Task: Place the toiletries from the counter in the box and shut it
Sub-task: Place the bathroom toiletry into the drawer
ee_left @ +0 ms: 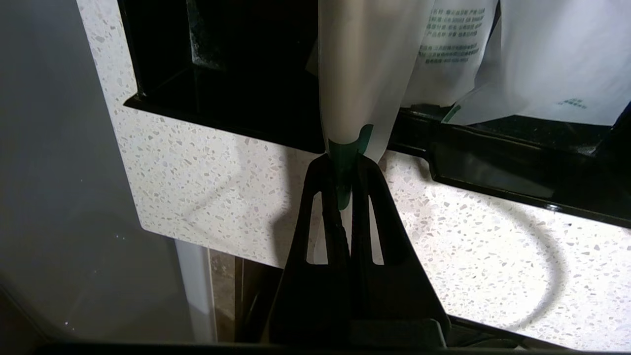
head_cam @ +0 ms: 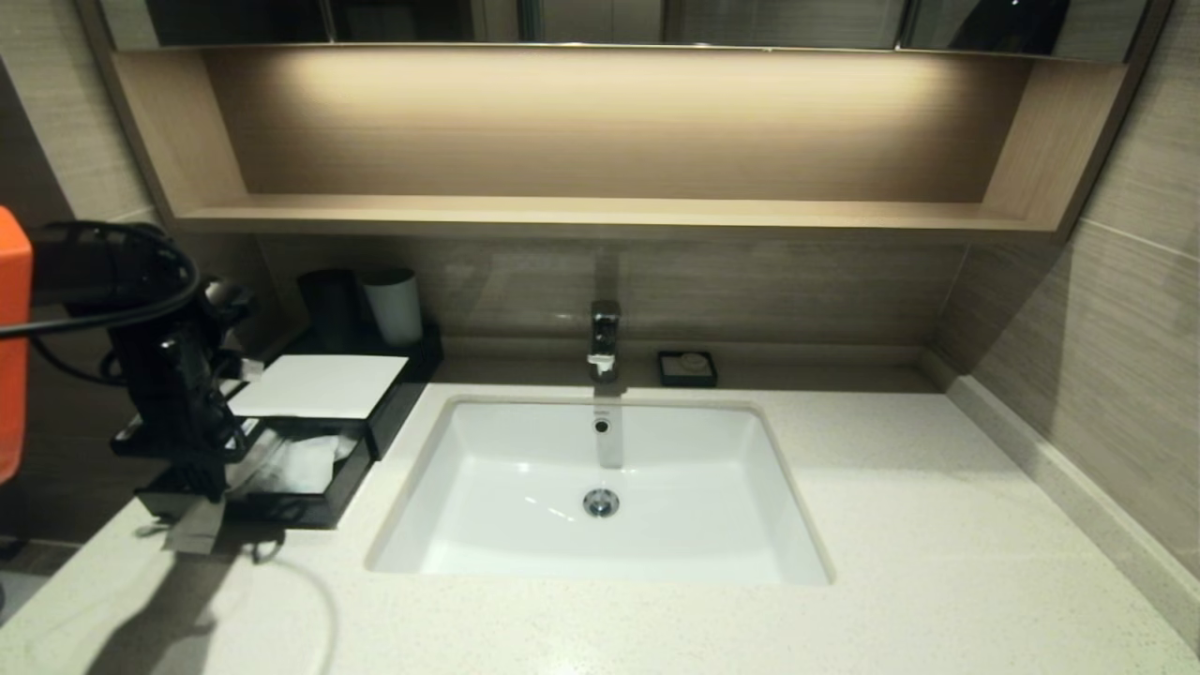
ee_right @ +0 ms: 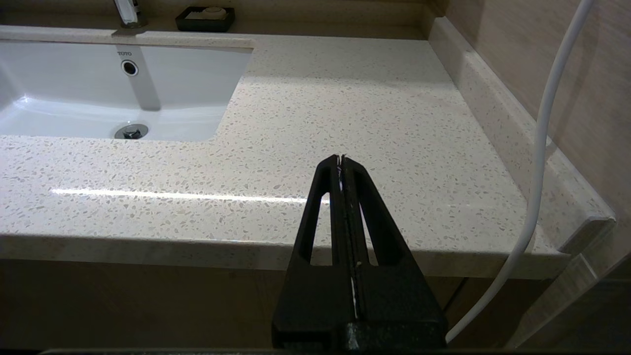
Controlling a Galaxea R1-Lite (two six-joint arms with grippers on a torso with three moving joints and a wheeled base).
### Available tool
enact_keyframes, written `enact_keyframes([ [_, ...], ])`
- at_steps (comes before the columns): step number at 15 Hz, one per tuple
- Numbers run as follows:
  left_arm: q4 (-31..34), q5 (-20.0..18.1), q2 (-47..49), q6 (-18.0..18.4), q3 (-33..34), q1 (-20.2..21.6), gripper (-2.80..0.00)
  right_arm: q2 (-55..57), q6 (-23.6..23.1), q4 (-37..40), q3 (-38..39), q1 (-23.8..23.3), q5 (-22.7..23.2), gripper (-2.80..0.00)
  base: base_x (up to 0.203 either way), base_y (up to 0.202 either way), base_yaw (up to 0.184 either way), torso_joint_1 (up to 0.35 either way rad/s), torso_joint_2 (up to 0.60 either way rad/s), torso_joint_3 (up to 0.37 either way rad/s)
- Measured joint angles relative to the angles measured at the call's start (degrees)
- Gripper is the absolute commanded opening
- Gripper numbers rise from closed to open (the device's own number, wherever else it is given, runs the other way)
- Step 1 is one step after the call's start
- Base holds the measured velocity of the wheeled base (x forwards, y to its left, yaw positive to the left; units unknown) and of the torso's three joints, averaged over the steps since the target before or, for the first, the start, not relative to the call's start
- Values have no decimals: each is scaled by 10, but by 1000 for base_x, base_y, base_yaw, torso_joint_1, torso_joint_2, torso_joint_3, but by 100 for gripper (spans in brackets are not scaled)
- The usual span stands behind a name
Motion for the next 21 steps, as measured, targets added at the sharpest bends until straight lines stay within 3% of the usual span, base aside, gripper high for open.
enact_keyframes([
  [21, -94, -2, 16, -10, 0, -5, -280, 0, 0, 0, 0, 0, 0, -280, 0, 0, 0, 0, 0, 0],
])
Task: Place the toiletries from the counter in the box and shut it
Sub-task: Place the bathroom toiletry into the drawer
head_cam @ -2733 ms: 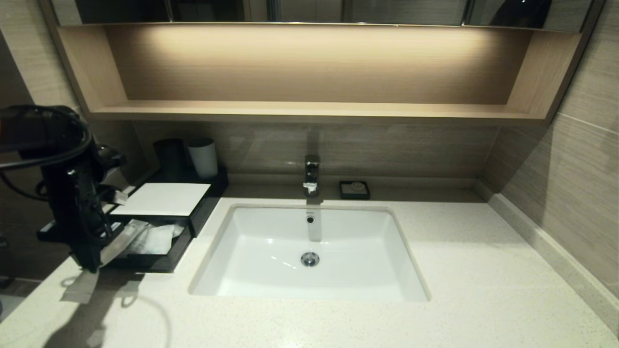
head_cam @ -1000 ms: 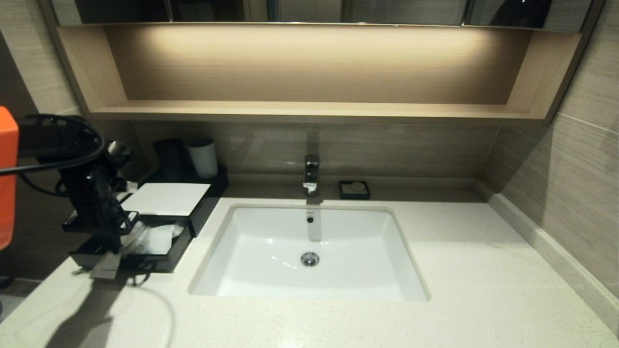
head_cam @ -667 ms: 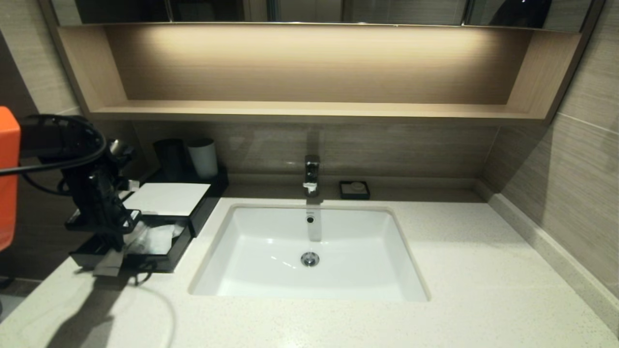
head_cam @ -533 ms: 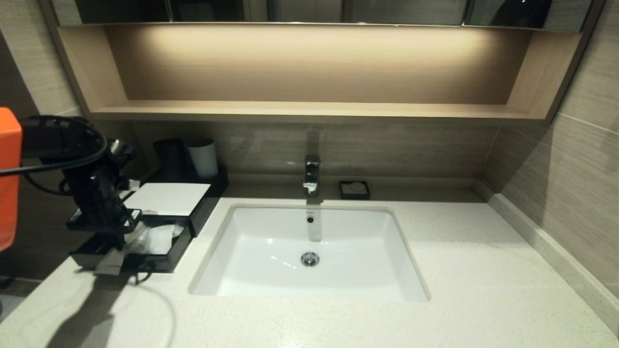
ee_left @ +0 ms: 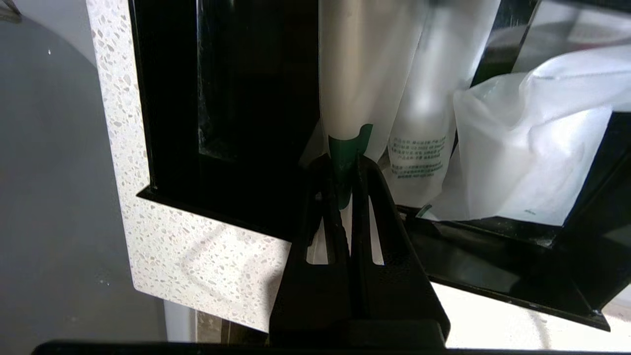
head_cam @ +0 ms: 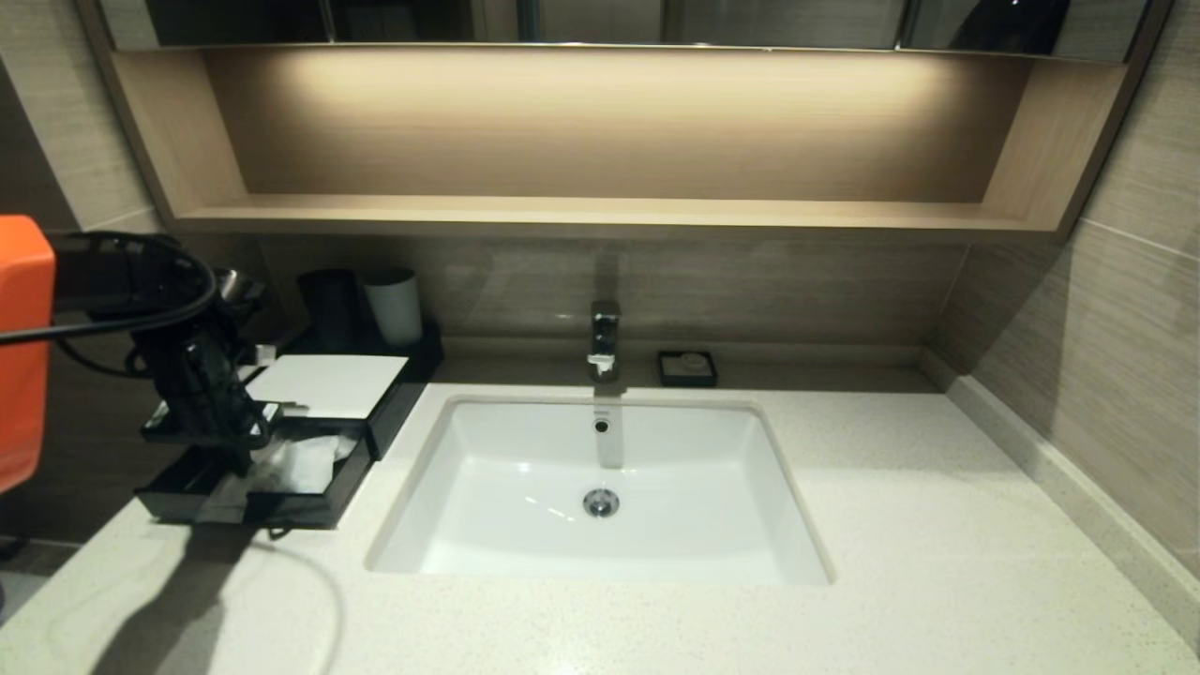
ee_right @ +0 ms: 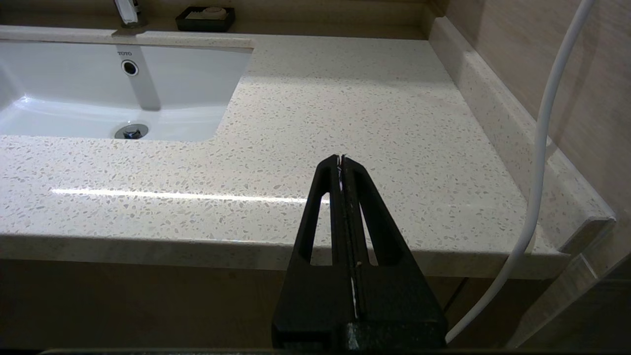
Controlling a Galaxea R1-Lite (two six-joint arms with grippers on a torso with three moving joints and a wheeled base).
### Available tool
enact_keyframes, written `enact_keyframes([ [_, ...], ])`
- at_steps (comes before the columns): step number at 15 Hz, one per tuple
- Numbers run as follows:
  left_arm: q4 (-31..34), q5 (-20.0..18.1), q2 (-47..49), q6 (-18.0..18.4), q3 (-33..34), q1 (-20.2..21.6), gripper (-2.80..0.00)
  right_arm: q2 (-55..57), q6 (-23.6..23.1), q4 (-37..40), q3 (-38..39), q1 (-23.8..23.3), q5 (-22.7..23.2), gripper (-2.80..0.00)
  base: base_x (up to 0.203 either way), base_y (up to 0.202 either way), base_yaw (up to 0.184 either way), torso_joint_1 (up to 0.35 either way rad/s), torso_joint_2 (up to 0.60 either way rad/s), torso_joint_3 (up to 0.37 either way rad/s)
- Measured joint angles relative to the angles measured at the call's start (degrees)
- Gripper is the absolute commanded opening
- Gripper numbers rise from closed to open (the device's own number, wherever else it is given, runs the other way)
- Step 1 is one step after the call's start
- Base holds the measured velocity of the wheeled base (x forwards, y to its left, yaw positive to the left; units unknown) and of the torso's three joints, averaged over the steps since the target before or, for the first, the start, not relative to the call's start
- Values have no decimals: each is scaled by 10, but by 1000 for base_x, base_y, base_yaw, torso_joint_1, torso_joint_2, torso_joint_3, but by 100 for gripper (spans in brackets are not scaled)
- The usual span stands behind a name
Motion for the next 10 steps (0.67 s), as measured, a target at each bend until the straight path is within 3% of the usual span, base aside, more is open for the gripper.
enact_keyframes([
  [10, -57, 0, 5, -11, 0, 0, -280, 0, 0, 0, 0, 0, 0, -280, 0, 0, 0, 0, 0, 0],
])
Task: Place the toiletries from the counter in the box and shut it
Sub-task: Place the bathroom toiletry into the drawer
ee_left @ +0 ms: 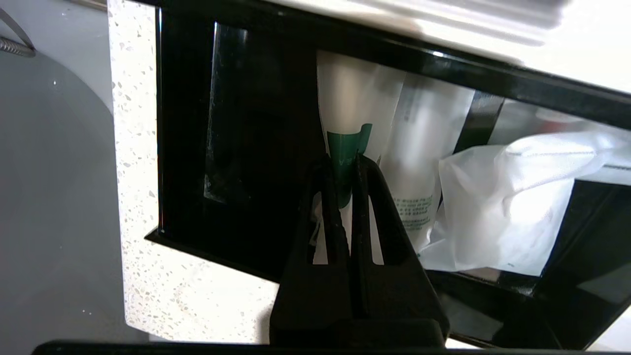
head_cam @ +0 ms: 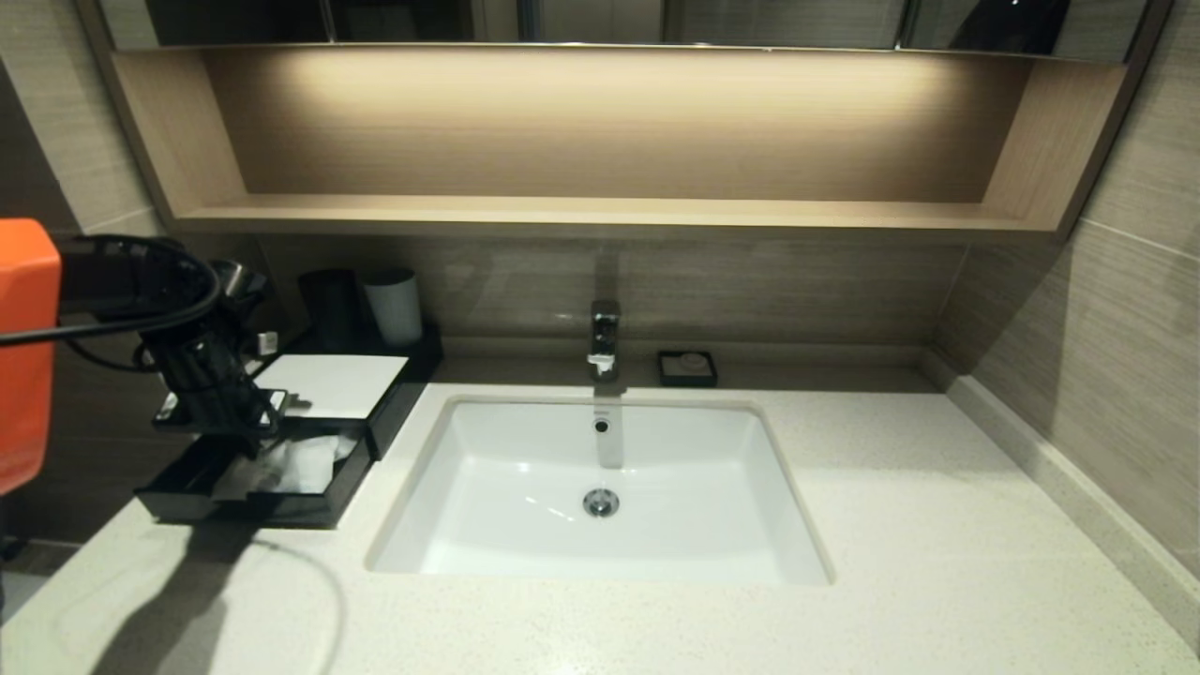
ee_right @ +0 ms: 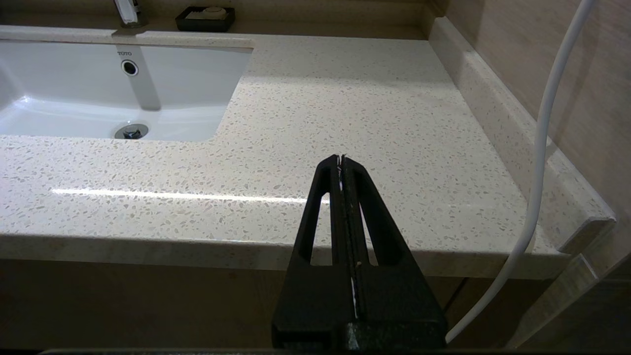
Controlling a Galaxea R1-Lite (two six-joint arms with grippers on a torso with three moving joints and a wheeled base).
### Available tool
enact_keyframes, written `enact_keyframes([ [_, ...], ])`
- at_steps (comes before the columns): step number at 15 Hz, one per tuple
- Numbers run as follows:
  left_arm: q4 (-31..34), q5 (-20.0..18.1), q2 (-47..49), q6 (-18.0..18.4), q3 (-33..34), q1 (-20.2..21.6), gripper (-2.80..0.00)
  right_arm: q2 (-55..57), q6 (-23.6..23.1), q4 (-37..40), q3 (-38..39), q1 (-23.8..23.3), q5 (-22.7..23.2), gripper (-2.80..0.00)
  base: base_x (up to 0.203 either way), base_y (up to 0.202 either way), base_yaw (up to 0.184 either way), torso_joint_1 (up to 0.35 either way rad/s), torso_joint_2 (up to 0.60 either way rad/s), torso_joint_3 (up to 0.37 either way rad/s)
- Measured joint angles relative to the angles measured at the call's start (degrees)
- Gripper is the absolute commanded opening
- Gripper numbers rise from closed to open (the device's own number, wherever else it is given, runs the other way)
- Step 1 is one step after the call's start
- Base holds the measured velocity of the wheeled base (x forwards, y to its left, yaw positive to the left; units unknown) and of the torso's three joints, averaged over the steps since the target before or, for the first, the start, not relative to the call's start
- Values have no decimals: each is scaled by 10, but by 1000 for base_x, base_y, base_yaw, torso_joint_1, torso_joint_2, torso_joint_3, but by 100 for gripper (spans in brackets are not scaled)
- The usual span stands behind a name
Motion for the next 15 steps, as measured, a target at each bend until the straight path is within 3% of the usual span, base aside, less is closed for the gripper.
enact_keyframes([
  [15, -40, 18, 17, 10, 1, 7, -280, 0, 0, 0, 0, 0, 0, -280, 0, 0, 0, 0, 0, 0],
])
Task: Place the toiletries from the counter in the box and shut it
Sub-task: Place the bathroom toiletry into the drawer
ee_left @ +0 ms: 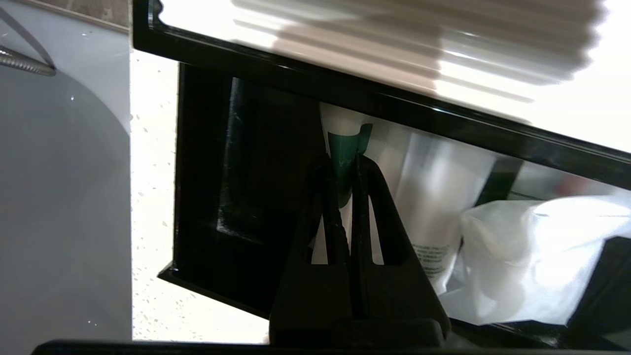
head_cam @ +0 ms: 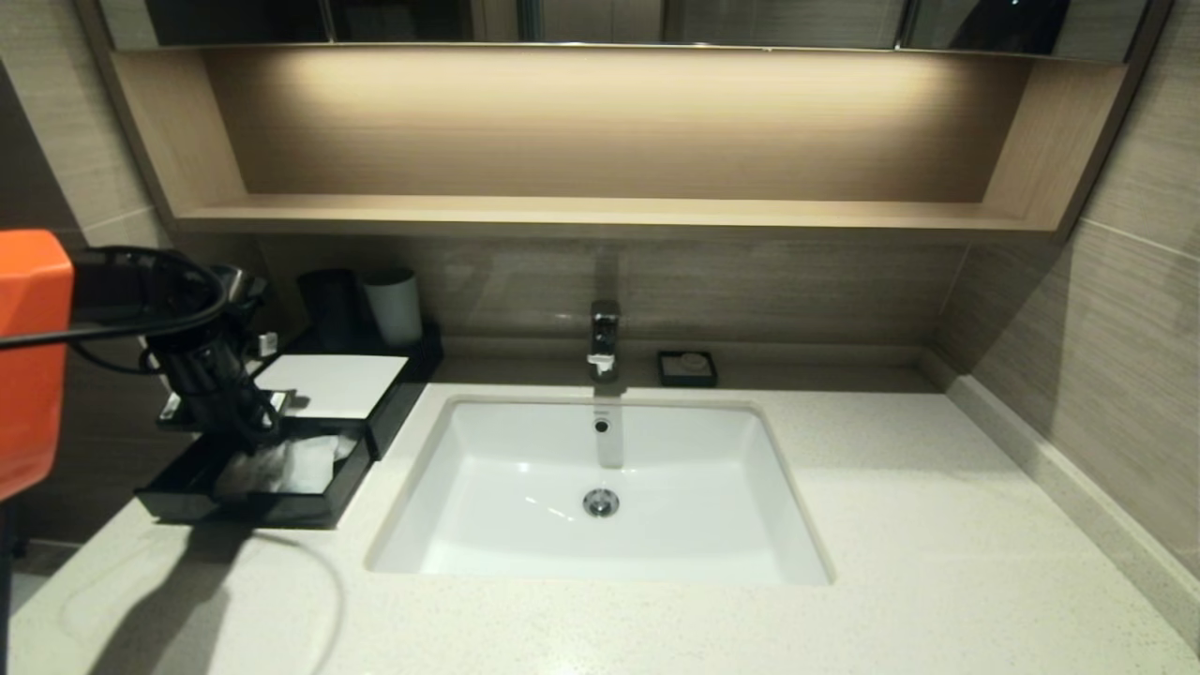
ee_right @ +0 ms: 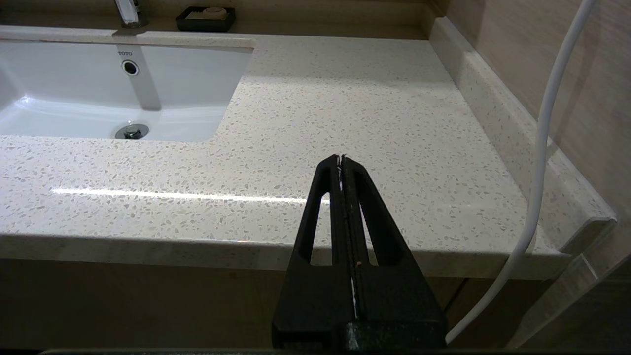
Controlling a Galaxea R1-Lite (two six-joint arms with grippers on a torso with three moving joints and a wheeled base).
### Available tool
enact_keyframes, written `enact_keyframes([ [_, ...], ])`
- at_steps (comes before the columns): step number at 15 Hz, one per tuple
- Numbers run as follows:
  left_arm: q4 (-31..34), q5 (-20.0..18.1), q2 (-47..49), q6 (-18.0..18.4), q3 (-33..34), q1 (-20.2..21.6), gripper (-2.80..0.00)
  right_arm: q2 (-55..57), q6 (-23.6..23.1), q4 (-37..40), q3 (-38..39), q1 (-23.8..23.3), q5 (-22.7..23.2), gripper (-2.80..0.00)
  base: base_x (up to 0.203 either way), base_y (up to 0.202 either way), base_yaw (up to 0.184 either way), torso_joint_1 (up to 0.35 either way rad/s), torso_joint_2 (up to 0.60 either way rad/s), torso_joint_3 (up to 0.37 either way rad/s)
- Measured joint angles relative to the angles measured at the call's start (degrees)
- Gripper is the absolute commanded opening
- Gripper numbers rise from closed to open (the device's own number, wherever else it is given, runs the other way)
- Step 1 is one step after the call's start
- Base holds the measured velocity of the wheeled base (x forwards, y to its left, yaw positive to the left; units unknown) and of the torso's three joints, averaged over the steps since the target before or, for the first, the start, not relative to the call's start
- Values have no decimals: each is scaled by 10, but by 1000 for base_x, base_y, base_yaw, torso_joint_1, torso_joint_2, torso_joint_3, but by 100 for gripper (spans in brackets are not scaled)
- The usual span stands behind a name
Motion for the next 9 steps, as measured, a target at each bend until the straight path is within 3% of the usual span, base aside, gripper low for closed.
enact_keyframes([
  [8, -7, 15, 5, 6, 0, 14, -280, 0, 0, 0, 0, 0, 0, -280, 0, 0, 0, 0, 0, 0],
  [9, -7, 15, 6, 6, 0, 14, 0, 0, 0, 0, 0, 0, 0, -280, 0, 0, 0, 0, 0, 0],
])
